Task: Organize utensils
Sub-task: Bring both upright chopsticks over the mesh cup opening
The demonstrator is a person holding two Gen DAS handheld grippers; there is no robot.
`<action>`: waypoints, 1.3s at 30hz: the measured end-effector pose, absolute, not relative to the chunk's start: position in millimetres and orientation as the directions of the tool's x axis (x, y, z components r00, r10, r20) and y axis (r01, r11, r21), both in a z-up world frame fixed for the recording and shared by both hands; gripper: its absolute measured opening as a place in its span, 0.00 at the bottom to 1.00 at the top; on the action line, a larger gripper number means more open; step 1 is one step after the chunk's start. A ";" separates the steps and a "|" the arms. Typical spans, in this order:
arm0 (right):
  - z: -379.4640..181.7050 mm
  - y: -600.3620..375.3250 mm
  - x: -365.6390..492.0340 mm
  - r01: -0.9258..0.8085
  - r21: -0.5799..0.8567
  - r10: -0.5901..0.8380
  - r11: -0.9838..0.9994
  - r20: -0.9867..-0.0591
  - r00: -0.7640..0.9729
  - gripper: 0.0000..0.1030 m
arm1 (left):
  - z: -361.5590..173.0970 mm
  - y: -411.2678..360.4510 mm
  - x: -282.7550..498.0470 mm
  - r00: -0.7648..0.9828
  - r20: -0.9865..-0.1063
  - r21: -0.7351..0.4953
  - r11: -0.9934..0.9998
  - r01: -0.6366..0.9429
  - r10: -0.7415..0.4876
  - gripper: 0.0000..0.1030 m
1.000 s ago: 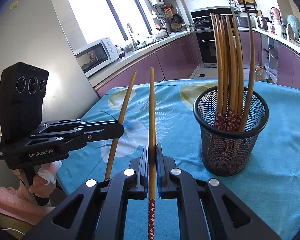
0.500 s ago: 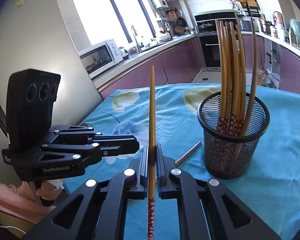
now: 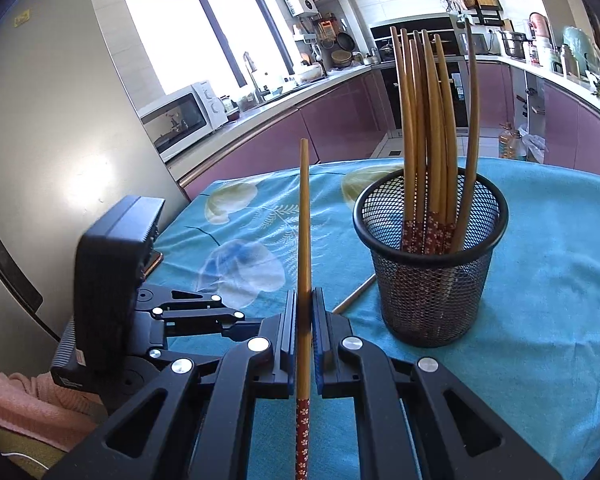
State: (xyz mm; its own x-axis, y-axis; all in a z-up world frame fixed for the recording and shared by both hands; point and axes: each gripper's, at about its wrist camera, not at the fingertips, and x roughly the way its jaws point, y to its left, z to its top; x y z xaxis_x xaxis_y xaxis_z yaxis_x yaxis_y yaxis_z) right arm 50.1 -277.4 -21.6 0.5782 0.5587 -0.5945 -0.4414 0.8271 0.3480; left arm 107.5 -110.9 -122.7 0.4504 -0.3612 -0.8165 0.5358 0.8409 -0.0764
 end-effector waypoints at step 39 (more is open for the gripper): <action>-0.7 -294.3 42.3 -0.438 0.341 0.555 0.832 -0.531 0.641 0.06 | -48.1 -70.2 91.5 0.544 -0.667 -0.232 0.836 0.496 -0.508 0.07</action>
